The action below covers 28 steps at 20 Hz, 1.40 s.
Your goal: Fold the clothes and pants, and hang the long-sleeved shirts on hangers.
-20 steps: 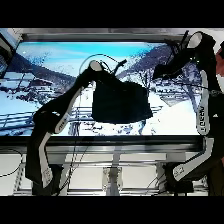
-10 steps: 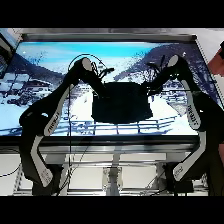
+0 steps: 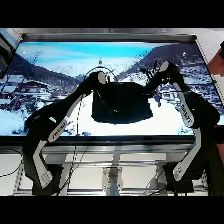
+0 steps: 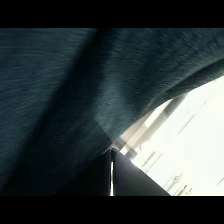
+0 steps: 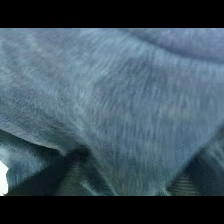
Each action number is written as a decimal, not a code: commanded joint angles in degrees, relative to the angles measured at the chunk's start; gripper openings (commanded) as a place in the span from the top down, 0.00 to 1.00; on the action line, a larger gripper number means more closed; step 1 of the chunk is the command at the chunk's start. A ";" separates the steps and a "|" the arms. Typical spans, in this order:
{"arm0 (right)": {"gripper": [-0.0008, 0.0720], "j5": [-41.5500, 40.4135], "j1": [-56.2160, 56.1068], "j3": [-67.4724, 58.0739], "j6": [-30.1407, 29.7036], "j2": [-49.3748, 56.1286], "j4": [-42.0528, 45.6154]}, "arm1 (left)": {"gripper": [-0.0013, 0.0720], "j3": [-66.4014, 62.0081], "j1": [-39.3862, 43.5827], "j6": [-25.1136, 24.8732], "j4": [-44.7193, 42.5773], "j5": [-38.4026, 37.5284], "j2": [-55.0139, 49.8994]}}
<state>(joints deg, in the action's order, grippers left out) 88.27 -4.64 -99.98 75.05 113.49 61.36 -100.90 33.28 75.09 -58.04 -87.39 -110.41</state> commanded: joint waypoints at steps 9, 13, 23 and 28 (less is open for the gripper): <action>0.97 4.48 11.65 1.55 4.13 -4.74 21.73 | 0.95 2.69 -0.09 7.32 -26.91 0.09 14.45; 0.97 5.16 25.55 1.55 8.68 -8.87 30.45 | 0.95 11.39 -3.04 8.39 -27.67 0.39 20.24; 0.79 9.99 49.05 1.97 10.99 -11.21 29.29 | 0.95 25.81 -6.19 11.10 -27.63 7.93 23.63; 0.47 8.20 47.21 2.29 10.91 -16.57 20.70 | 0.95 25.81 -6.23 11.10 -27.67 7.91 23.58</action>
<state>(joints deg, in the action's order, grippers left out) 97.41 42.96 -97.82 85.95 99.85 87.07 -75.40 27.14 86.11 -85.67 -80.07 -86.89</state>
